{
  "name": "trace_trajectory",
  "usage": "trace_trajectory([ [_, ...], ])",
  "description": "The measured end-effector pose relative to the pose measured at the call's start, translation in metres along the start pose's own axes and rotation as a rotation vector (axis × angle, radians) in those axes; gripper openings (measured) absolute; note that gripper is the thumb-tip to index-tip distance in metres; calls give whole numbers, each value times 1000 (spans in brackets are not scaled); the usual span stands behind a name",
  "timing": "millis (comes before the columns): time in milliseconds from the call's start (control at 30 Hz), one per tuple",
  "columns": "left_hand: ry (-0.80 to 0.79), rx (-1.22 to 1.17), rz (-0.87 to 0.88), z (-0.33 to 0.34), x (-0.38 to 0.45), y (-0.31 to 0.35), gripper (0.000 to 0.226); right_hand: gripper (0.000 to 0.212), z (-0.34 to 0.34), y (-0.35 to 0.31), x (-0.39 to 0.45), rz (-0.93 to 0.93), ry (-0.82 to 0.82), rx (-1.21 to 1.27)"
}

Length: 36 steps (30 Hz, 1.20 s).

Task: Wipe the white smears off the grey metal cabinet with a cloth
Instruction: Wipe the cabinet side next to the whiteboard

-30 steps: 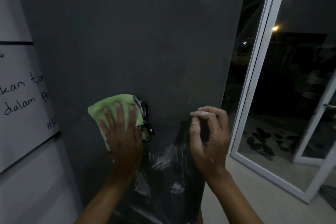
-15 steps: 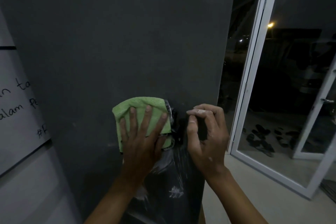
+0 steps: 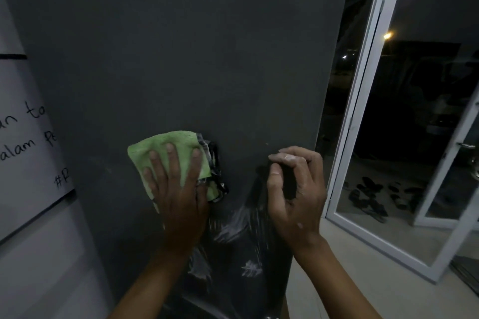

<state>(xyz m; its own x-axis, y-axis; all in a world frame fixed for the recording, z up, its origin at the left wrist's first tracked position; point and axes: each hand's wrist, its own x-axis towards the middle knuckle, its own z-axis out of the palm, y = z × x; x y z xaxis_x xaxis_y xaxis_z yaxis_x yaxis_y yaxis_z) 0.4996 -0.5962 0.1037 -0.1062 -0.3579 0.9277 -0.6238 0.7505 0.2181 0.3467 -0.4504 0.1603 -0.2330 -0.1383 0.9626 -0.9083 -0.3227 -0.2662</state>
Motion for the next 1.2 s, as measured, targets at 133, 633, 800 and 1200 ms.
trace_trajectory([
  [133, -8, -21, 16, 4, 2, 24, 55, 19, 2, -1, 1, 1, 9, -25],
  [633, -9, -104, 95, 8, 7, 52, 50, 38, -19, 6, -9, 38, 166, -64],
  [800, -35, 40, 269, 15, 5, 57, 55, 34, -17, 1, -2, 2, 156, -82],
  [1200, -107, 66, 332, -15, 0, -55, 56, 33, 14, -19, -16, -62, 47, -105],
])
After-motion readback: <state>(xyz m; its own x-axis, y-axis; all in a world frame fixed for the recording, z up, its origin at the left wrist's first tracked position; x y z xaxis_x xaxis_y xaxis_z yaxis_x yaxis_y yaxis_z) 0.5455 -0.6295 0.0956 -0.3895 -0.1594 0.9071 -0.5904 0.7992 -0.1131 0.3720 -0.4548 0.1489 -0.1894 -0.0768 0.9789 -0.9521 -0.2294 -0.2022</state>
